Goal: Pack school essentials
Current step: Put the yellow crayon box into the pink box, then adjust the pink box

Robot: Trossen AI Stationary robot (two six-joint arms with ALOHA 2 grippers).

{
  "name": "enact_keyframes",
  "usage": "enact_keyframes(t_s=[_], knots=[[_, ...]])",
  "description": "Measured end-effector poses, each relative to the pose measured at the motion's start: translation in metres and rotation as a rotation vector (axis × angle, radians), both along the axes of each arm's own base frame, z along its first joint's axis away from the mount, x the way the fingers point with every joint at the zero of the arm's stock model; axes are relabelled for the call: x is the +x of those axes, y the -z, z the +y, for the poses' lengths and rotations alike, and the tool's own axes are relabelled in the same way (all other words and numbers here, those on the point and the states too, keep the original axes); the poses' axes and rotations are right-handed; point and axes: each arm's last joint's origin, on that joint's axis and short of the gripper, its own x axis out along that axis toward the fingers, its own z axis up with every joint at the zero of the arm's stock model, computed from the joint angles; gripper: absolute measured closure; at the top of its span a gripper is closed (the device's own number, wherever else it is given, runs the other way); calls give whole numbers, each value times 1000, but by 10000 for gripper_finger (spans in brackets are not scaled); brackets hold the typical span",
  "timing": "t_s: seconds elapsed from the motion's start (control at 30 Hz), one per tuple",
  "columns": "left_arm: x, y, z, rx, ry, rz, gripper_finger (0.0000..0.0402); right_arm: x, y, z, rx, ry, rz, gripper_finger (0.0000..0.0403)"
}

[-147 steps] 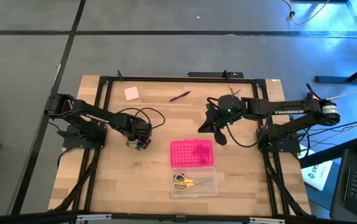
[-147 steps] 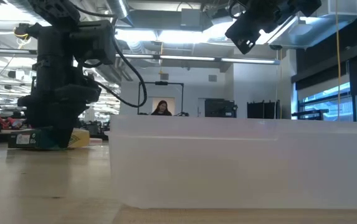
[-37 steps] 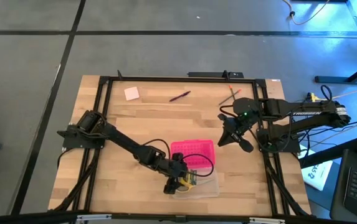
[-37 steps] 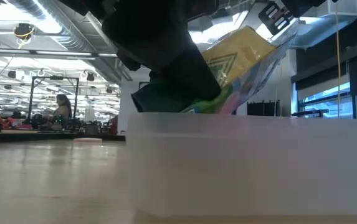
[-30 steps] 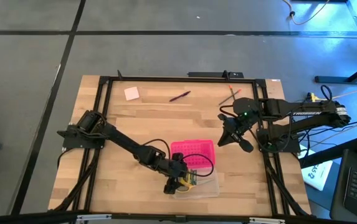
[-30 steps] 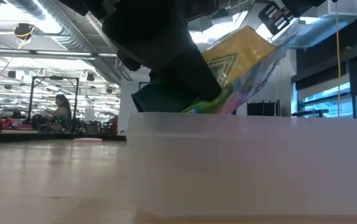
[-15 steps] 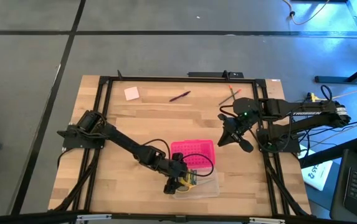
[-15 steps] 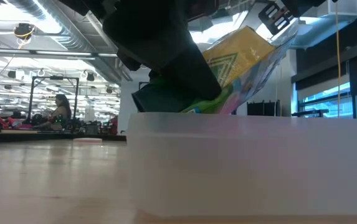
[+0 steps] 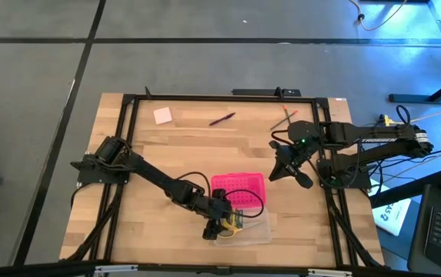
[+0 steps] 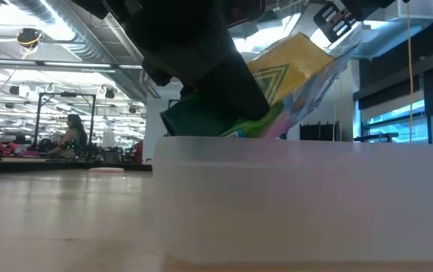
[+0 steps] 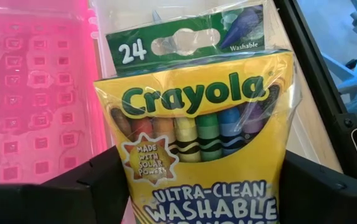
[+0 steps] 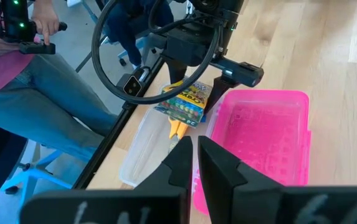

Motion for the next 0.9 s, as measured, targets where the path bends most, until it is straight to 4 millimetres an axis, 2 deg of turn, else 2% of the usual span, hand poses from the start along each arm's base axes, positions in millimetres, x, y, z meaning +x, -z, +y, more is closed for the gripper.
enact_keyframes(t_s=[0.3, 0.5, 0.63, 0.77, 0.9], knots=[[0, 0, 0, -8, 3, 3, 37, 0, 0, 0, 0, 0, 0, 373], [-1, -5, 4, -22, -21, 9, 25, 0, 0, 0, 0, 0, 0, 373], [-5, -24, 20, -19, -58, 23, 25, 0, 0, 0, 0, 0, 0, 373], [-11, -42, 44, 12, -91, 51, 24, 0, 0, 0, 0, 0, 0, 373], [-10, -44, 69, -48, -99, 113, 24, 0, 0, 0, 0, 0, -1, 373]])
